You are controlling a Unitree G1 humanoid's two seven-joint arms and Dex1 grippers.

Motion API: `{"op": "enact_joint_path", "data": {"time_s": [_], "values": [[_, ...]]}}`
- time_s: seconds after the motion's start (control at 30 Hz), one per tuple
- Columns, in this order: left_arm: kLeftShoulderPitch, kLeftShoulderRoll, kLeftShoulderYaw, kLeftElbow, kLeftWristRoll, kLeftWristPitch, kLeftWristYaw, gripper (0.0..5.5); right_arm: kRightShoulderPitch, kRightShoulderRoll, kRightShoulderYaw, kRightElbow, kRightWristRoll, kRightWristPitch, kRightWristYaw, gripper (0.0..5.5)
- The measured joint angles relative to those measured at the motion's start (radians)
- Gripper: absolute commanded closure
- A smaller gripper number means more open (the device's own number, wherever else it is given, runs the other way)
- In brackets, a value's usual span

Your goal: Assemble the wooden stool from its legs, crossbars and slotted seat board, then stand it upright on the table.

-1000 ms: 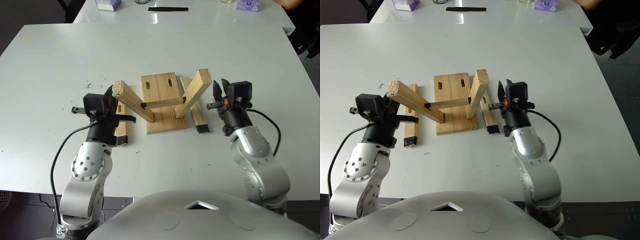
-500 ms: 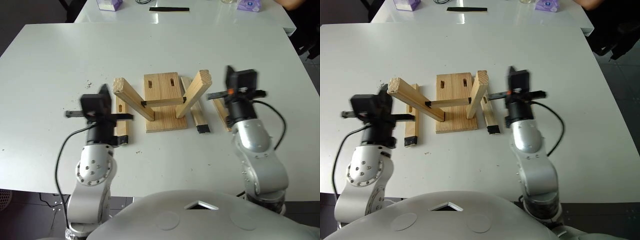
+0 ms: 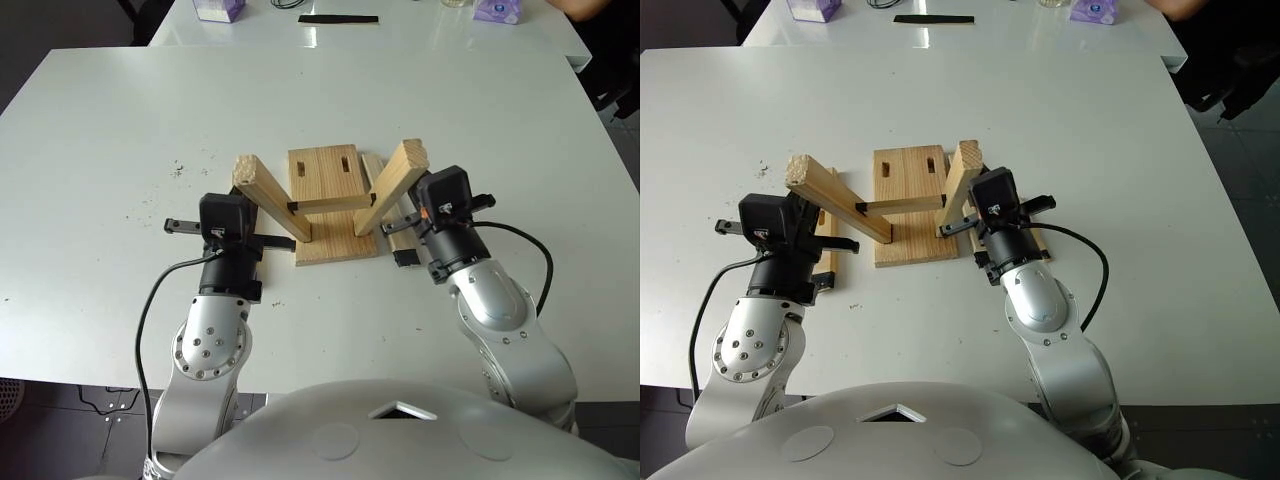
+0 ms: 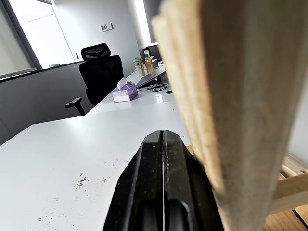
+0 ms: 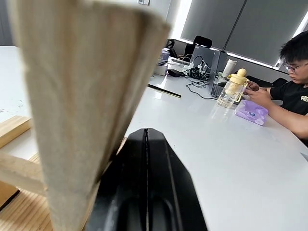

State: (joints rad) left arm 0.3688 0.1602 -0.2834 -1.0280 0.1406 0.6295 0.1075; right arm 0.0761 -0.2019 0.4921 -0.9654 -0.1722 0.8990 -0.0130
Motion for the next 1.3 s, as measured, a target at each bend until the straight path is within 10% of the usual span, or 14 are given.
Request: {"op": "enact_joint_path", "data": {"time_s": [0.2, 0.53, 0.77, 1.3], "values": [[0.017, -0.037, 0.119, 0.039, -0.045, -0.021, -0.017, 5.50, -0.002, -0.004, -0.033, 0.044, 0.044, -0.048, 0.058, 5.48], [-0.315, -0.033, 0.740, 0.242, -0.709, 0.018, -0.105, 5.50, -0.331, 0.009, -0.560, 0.319, 0.458, -0.087, 0.300, 5.48], [-0.725, 0.192, 0.778, 0.379, -1.261, 0.211, -0.096, 5.50, -0.676, -0.073, -0.671, 0.437, 0.890, 0.020, 0.579, 5.48], [-0.748, 0.346, 0.679, 0.328, -1.687, 0.159, 0.124, 5.50, -0.682, -0.084, -0.637, 0.429, 1.078, 0.010, 0.546, 5.48]]}}
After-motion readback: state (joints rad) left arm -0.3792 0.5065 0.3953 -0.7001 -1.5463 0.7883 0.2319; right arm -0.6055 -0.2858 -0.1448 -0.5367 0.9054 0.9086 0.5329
